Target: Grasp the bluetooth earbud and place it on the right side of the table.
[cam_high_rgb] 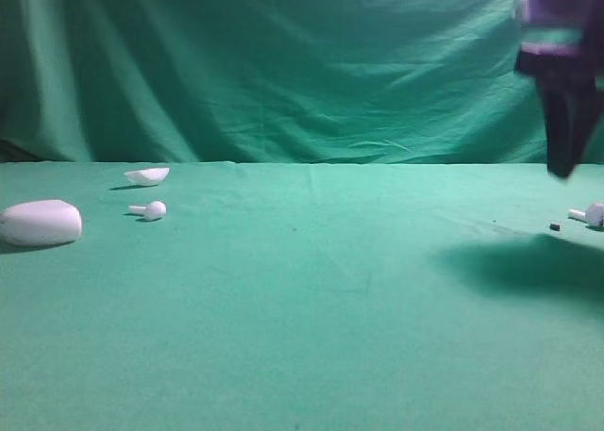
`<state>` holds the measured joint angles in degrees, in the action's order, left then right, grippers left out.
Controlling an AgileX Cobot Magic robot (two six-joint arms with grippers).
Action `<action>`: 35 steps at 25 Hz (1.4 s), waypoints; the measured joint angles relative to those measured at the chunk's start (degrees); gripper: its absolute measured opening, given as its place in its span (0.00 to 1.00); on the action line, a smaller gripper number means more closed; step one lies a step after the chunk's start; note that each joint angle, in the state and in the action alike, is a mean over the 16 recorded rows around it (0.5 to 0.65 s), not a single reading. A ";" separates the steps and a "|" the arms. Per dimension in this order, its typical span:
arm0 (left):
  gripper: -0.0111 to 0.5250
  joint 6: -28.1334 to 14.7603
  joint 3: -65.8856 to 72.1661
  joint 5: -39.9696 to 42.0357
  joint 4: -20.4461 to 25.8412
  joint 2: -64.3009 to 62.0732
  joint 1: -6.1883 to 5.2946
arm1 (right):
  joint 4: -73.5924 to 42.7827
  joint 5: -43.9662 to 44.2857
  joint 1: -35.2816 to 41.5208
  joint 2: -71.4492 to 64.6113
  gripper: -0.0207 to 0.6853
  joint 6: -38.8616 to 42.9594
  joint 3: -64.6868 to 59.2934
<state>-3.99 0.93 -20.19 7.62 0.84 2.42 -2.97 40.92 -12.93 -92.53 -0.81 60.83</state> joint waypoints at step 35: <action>0.02 0.00 0.00 0.00 0.00 0.00 0.00 | 7.85 7.21 0.00 78.27 0.03 -1.66 -20.72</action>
<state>-3.99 0.93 -20.19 7.62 0.84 2.42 4.88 48.12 -12.93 -14.26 -2.47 40.11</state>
